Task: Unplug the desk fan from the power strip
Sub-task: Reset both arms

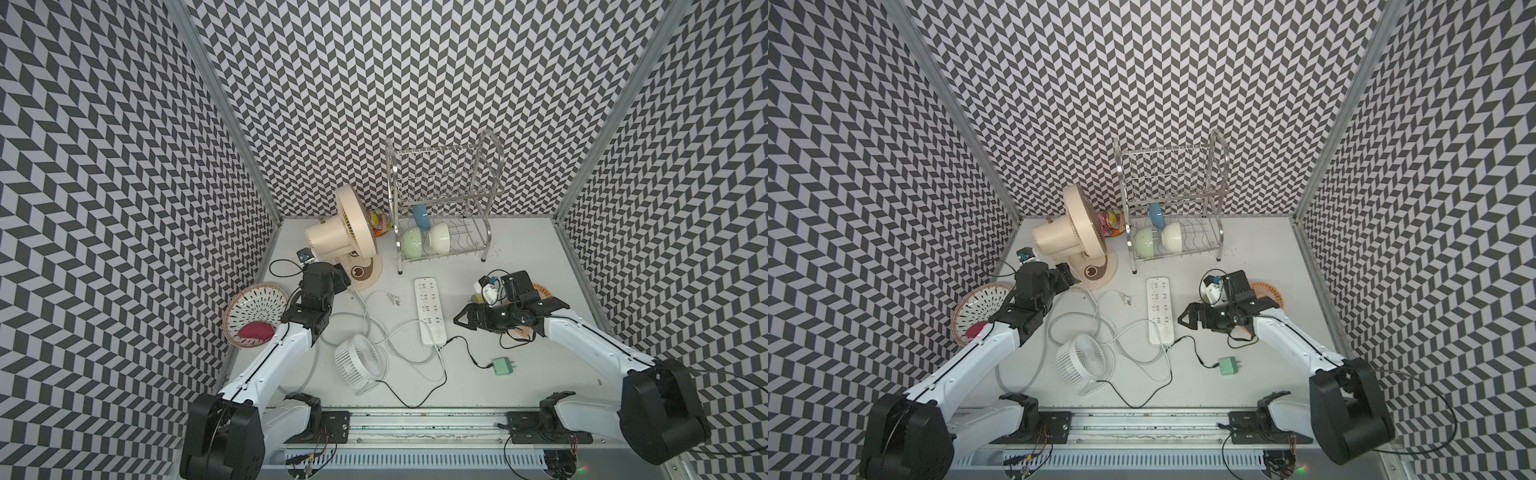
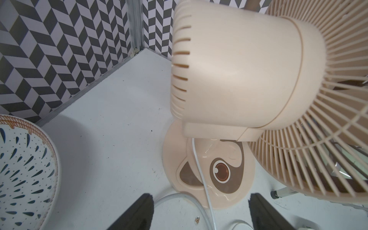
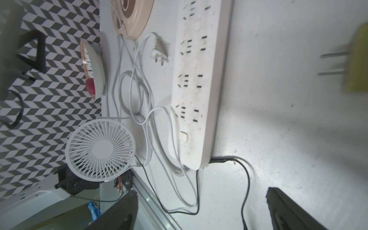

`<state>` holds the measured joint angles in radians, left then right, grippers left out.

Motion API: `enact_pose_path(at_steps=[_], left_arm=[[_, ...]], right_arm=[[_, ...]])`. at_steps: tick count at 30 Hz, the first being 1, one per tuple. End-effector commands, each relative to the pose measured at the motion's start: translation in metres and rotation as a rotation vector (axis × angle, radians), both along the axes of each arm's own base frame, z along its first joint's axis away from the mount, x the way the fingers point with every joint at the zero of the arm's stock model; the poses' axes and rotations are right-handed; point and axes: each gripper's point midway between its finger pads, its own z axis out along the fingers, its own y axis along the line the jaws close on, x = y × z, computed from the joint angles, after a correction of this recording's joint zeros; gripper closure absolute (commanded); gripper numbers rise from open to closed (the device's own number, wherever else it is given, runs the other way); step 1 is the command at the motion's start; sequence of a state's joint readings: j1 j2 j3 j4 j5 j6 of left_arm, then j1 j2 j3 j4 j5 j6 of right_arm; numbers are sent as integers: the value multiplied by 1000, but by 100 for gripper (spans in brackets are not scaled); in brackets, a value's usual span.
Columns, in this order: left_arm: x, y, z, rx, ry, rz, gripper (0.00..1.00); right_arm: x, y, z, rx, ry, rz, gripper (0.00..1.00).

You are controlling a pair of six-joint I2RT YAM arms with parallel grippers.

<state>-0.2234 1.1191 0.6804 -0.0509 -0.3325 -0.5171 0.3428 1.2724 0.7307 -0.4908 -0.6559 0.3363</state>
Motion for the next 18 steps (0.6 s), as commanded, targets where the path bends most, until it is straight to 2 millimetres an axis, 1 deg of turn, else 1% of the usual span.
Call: enact_pose_path(at_steps=[1, 2, 3, 5, 7, 9, 10, 11, 12, 13, 14, 15, 16, 18], left_arm=[[1, 5, 0, 4, -14, 11, 19], [1, 9, -1, 11, -13, 19, 19], [1, 13, -1, 19, -15, 32, 19], [1, 23, -1, 29, -26, 63, 19], [2, 36, 0, 34, -50, 103, 19], [2, 46, -1, 32, -75, 134, 16], [4, 47, 0, 35, -95, 126, 15], [5, 49, -1, 48, -106, 124, 14], [7, 50, -2, 70, -117, 126, 12], [9, 52, -2, 100, -128, 122, 11], [10, 54, -3, 139, -130, 121, 9], [12, 56, -6, 168, -130, 124, 7], [13, 58, -7, 199, -133, 125, 5], [16, 60, -10, 242, -148, 117, 4]], right_arm=[[14, 22, 54, 139, -165, 71, 0], [25, 21, 73, 140, -240, 50, 0], [37, 16, 93, 119, -328, 7, 0], [70, -7, 129, 26, -497, -159, 0], [99, -44, 159, -62, -644, -376, 0], [118, -80, 184, -101, -765, -565, 0], [126, -100, 190, -139, -801, -666, 0], [132, -124, 190, -207, -829, -781, 0], [135, -146, 184, -281, -845, -890, 0], [134, -172, 175, -375, -853, -1004, 0], [132, -193, 164, -466, -870, -1080, 0], [129, -207, 153, -537, -900, -1118, 0], [128, -215, 140, -580, -936, -1118, 0], [128, -211, 112, -588, -1006, -1009, 0]])
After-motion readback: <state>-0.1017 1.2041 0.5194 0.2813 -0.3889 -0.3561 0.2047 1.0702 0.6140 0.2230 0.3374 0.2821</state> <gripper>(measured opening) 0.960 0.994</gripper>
